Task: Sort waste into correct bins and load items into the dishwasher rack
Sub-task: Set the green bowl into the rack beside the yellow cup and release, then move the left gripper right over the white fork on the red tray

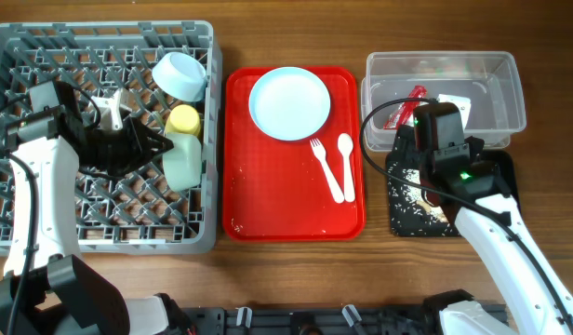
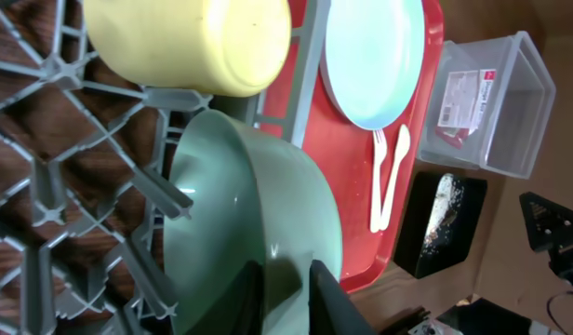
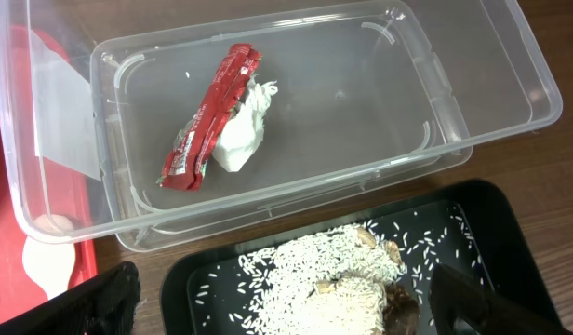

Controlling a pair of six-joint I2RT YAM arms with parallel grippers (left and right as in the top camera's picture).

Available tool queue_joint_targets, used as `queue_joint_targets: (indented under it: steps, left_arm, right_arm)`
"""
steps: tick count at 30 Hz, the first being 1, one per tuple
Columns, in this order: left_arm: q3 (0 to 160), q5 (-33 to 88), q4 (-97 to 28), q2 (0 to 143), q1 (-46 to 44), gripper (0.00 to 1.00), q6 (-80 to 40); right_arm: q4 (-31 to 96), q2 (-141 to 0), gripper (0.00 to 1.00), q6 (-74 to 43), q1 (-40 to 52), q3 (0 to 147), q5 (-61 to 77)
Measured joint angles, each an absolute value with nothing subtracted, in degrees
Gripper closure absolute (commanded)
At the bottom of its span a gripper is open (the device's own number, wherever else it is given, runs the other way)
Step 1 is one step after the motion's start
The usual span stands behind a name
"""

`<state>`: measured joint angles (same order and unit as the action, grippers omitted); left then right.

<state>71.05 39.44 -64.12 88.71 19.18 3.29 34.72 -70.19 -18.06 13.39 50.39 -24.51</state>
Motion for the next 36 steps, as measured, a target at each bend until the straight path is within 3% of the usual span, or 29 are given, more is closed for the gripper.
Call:
queue_joint_targets:
  steps: [4,7,8,9,14,17,20,26,32,36]
  left_arm:
    - [71.0,36.0,-64.1,88.7,19.2,0.78,1.5]
    - [71.0,31.1,-64.0,88.7,19.2,0.46,-0.9]
    - [71.0,29.7,-63.7,88.7,19.2,0.28,-2.0]
    - [71.0,27.1,-62.8,88.7,19.2,0.18,-4.4]
    - [71.0,14.0,-60.1,88.7,19.1,0.16,-12.8]
    - [71.0,13.0,-59.3,88.5,19.1,0.17,-15.9]
    - [71.0,15.7,-59.0,84.0,18.5,0.11,-17.7]
    - [71.2,17.9,-59.5,65.3,9.5,0.09,-20.0]
    - [64.7,16.7,-56.0,69.9,-3.4,0.08,-21.5]
    - [61.3,12.2,-53.5,75.2,-5.6,0.08,-23.1]
  right_arm:
    - [34.7,-70.2,0.00,-18.1,13.4,50.4,-24.5]
    - [34.7,-70.2,0.00,-18.1,13.4,50.4,-24.5]
    - [34.7,-70.2,0.01,-18.1,13.4,50.4,-24.5]
    - [34.7,-70.2,0.00,-18.1,13.4,50.4,-24.5]
    - [34.7,-70.2,0.00,-18.1,13.4,50.4,-24.5]
    - [34.7,-70.2,0.00,-18.1,13.4,50.4,-24.5]
    - [34.7,-70.2,0.00,-18.1,13.4,50.4,-24.5]
    - [34.7,-70.2,0.00,-18.1,13.4,50.4,-24.5]
    - [34.7,-70.2,0.00,-18.1,13.4,50.4,-24.5]
    - [34.7,-70.2,0.00,-18.1,13.4,50.4,-24.5]
